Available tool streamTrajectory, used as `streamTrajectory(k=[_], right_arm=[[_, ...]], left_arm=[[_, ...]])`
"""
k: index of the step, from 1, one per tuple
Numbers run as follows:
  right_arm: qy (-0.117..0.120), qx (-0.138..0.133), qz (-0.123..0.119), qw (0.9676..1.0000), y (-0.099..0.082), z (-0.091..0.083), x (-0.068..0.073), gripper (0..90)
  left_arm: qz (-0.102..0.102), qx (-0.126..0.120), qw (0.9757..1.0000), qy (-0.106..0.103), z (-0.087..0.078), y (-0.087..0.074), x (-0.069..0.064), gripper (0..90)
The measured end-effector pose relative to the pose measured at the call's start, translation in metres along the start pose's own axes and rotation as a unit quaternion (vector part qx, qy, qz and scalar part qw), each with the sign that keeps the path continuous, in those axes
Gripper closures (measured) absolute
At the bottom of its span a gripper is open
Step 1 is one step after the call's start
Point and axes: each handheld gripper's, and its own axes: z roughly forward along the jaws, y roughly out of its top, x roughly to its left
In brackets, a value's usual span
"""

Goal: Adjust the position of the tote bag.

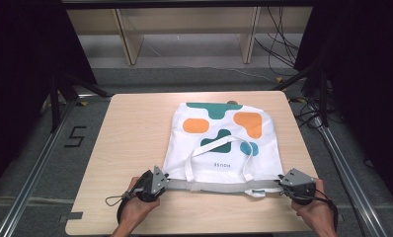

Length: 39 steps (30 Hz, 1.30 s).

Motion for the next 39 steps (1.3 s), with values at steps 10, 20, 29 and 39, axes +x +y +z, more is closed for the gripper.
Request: streamTrajectory(k=[10,20,29,39], right_arm=[[0.006,-0.004,0.02,0.9998,-0.004,-0.004,0.01,79.1],[-0.006,-0.004,-0.001,1.0,-0.001,-0.008,0.008,82.6],[0.007,0.01,0.024,0.9996,-0.006,0.003,0.009,70.1],[0.009,0.024,-0.019,0.9995,0.003,0.025,0.007,81.3]], left_arm=[[-0.031,0.049,0.9983,0.006,0.006,-0.01,0.001,57.6],[-0.046,0.058,0.9965,0.04,0.022,0.001,0.003,40.7],[-0.034,0.038,0.9986,0.015,0.02,-0.002,0.005,70.6],[-0.02,0.027,0.9994,0.004,0.014,-0.001,0.007,79.2]])
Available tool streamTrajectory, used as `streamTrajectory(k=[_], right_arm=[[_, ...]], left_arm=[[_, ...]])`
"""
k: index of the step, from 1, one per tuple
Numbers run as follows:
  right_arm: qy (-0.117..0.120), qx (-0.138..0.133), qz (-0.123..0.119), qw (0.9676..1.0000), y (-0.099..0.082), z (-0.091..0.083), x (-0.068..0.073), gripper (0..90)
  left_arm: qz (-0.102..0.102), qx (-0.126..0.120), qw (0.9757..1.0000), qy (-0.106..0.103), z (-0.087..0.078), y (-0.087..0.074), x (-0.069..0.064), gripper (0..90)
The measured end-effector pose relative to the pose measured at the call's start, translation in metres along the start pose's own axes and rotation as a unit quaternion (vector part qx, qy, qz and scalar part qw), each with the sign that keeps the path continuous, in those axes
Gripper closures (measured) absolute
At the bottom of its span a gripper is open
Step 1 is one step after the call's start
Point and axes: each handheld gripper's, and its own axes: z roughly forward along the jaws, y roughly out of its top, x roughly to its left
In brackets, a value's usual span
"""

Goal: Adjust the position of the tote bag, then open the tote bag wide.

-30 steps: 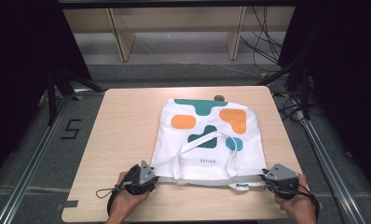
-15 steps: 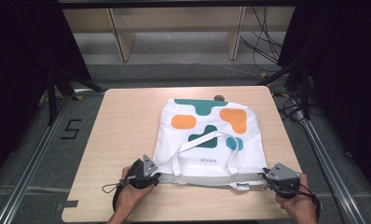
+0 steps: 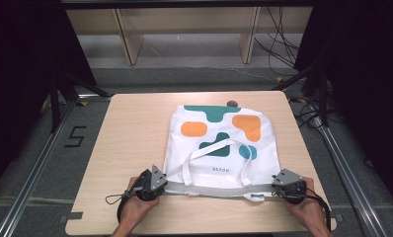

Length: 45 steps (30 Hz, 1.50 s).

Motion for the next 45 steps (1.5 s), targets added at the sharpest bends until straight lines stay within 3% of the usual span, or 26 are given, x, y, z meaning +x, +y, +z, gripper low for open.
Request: streamTrajectory(k=[2,6,7,8,9,14,16,18,25,26,27,29,30,33,35,37,38,42,45], right_arm=[[-0.002,-0.004,0.012,0.9999,0.0,-0.004,-0.001,83.9],[-0.002,-0.018,0.013,0.9997,-0.001,-0.007,-0.004,84.7],[-0.002,-0.022,0.018,0.9996,-0.001,-0.008,-0.004,84.7],[-0.002,-0.024,0.018,0.9995,-0.002,-0.009,-0.004,84.7],[-0.001,-0.027,0.015,0.9995,-0.002,-0.01,-0.005,84.7],[-0.002,-0.041,0.044,0.9982,-0.006,-0.02,-0.004,84.5],[-0.001,-0.046,0.041,0.9981,-0.007,-0.024,-0.004,84.5],[-0.004,-0.052,0.04,0.9978,-0.008,-0.027,-0.005,84.7],[-0.015,-0.072,0.063,0.9953,-0.009,-0.035,-0.007,85.0],[-0.014,-0.074,0.075,0.9943,-0.008,-0.036,-0.006,85.0],[-0.014,-0.08,0.068,0.9944,-0.008,-0.037,-0.009,85.0],[-0.013,-0.09,0.086,0.9921,-0.007,-0.04,-0.009,85.2],[-0.015,-0.093,0.075,0.9927,-0.007,-0.042,-0.012,85.4],[-0.02,-0.104,0.078,0.9913,-0.003,-0.046,-0.014,86.2],[-0.028,-0.12,0.076,0.9894,0.004,-0.053,-0.018,86.6],[-0.034,-0.13,0.084,0.9873,0.01,-0.059,-0.02,87.0],[-0.037,-0.138,0.075,0.9869,0.012,-0.062,-0.023,87.1],[-0.049,-0.153,0.065,0.9849,0.027,-0.077,-0.031,87.7],[-0.06,-0.165,0.057,0.9829,0.039,-0.084,-0.04,87.9]], left_arm=[[-0.009,-0.001,0.9999,-0.009,-0.001,0.0,0.0,79.3],[0.011,-0.009,0.9998,-0.011,-0.006,0.002,0.002,80.1],[-0.002,-0.018,0.9997,-0.014,-0.008,0.002,0.0,80.1],[0.008,-0.014,0.9997,-0.017,-0.012,0.002,0.0,80.2],[-0.001,-0.021,0.9997,-0.015,-0.014,0.001,-0.003,80.2],[0.007,-0.03,0.9992,-0.024,-0.025,0.002,-0.01,80.9],[0.006,-0.032,0.999,-0.029,-0.029,0.001,-0.014,81.1],[0.022,-0.03,0.9987,-0.036,-0.034,0.001,-0.015,81.2],[0.024,-0.046,0.9977,-0.044,-0.044,0.003,-0.015,81.9],[0.01,-0.057,0.9972,-0.047,-0.045,0.004,-0.016,82.0],[-0.006,-0.069,0.9967,-0.044,-0.045,0.005,-0.017,82.2],[-0.004,-0.076,0.9961,-0.045,-0.047,0.008,-0.016,82.6],[-0.004,-0.079,0.9959,-0.044,-0.048,0.009,-0.015,82.7],[0.0,-0.082,0.9957,-0.044,-0.051,0.011,-0.011,83.3],[-0.008,-0.093,0.9946,-0.045,-0.058,0.017,-0.008,84.1],[-0.003,-0.109,0.9933,-0.04,-0.063,0.023,-0.004,84.8],[-0.009,-0.114,0.9928,-0.038,-0.066,0.026,-0.004,85.1],[0.024,-0.134,0.9903,-0.025,-0.079,0.041,0.009,85.8],[0.024,-0.154,0.9877,-0.017,-0.088,0.056,0.02,86.1]])
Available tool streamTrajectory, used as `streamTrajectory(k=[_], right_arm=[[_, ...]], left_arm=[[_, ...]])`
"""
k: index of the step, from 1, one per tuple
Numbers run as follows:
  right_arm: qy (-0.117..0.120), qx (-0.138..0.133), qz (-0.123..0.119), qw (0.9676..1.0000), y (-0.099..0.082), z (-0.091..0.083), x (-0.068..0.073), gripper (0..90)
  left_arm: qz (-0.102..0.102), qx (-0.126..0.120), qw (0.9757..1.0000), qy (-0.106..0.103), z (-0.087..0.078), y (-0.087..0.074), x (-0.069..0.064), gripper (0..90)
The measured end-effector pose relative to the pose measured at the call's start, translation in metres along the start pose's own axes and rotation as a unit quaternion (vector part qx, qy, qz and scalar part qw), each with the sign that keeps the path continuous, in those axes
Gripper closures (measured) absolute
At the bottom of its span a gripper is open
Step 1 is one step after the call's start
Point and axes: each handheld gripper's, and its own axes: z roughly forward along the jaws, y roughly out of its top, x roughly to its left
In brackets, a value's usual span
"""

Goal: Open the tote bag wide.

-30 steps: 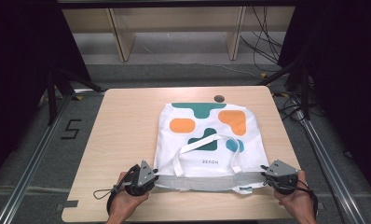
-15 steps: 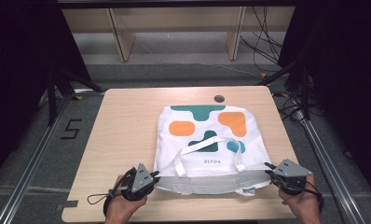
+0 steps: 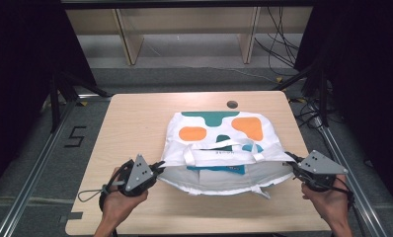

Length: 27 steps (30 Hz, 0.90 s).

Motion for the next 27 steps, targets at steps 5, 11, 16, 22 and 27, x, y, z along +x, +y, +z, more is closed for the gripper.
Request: streamTrajectory(k=[5,11,16,22,27], right_arm=[[-0.021,-0.034,-0.003,0.9992,0.024,-0.008,-0.016,88.0],[-0.04,-0.059,-0.027,0.9971,0.061,-0.019,-0.027,88.1],[-0.04,-0.077,-0.02,0.996,0.082,-0.027,-0.036,88.2],[-0.038,-0.09,-0.03,0.9948,0.107,-0.041,-0.046,88.3],[-0.041,-0.106,-0.036,0.9929,0.127,-0.044,-0.058,88.3]], left_arm=[[0.003,-0.033,0.9993,0.016,-0.009,0.028,0.014,86.4],[-0.01,-0.082,0.9961,0.033,-0.024,0.056,0.037,86.7],[-0.005,-0.09,0.9954,0.032,-0.041,0.078,0.042,86.7],[0.011,-0.12,0.9917,0.045,-0.063,0.105,0.048,87.1],[0.024,-0.124,0.9888,0.079,-0.062,0.115,0.053,87.0]])
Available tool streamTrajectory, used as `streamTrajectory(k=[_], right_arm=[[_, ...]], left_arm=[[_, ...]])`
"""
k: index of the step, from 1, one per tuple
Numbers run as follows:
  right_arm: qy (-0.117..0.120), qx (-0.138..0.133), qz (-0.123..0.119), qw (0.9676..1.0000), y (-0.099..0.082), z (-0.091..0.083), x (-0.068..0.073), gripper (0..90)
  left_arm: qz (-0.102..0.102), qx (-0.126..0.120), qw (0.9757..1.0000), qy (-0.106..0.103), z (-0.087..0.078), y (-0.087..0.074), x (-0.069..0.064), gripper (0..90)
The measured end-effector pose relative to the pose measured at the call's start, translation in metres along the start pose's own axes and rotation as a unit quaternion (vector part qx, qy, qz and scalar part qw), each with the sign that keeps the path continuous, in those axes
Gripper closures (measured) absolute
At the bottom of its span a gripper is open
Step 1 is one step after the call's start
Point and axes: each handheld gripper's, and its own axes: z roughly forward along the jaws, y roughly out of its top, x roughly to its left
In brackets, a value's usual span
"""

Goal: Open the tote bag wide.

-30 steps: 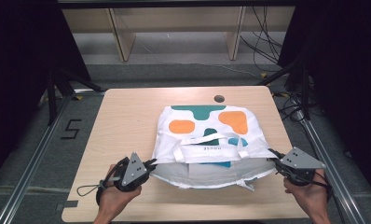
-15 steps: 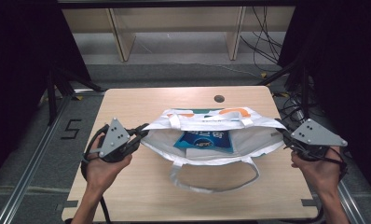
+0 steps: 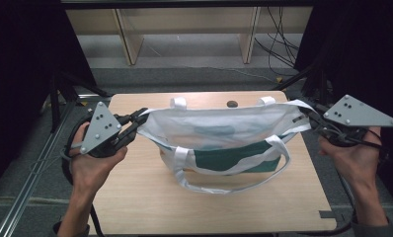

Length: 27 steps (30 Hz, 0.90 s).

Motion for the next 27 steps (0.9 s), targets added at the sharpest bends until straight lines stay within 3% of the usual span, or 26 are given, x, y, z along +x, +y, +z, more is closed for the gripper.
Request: streamTrajectory(k=[2,5,6,8,11,12,14,20,27], right_arm=[[-0.001,0.011,0.014,0.9998,0.001,0.006,-0.001,88.3],[-0.002,0.017,0.017,0.9997,-0.007,0.014,-0.004,88.3],[0.002,0.021,0.02,0.9996,-0.011,0.016,-0.003,88.3],[0.007,0.028,0.024,0.9993,-0.019,0.019,-0.001,88.3],[-0.003,0.035,0.02,0.9992,-0.035,0.022,0.003,88.3],[0.001,0.039,0.036,0.9986,-0.039,0.023,0.005,88.2],[0.002,0.044,0.04,0.9982,-0.045,0.026,0.006,88.2],[0.001,0.059,0.033,0.9977,-0.056,0.035,0.009,88.2],[-0.001,0.083,0.038,0.9958,-0.066,0.061,0.009,88.1]], left_arm=[[-0.019,-0.006,0.9998,-0.002,0.007,-0.007,0.001,86.9],[-0.061,-0.012,0.9976,-0.03,0.015,-0.02,0.005,86.5],[-0.065,-0.009,0.9973,-0.031,0.018,-0.024,0.004,86.3],[-0.05,0.004,0.9982,-0.032,0.023,-0.03,0.0,86.2],[-0.064,0.007,0.9969,-0.046,0.027,-0.041,-0.004,85.8],[-0.065,0.01,0.9968,-0.047,0.029,-0.044,-0.005,85.7],[-0.064,0.023,0.9965,-0.048,0.033,-0.051,-0.009,85.5],[-0.093,0.041,0.994,-0.041,0.052,-0.069,-0.005,85.1],[-0.123,0.063,0.9897,-0.04,0.078,-0.091,0.003,84.7]])
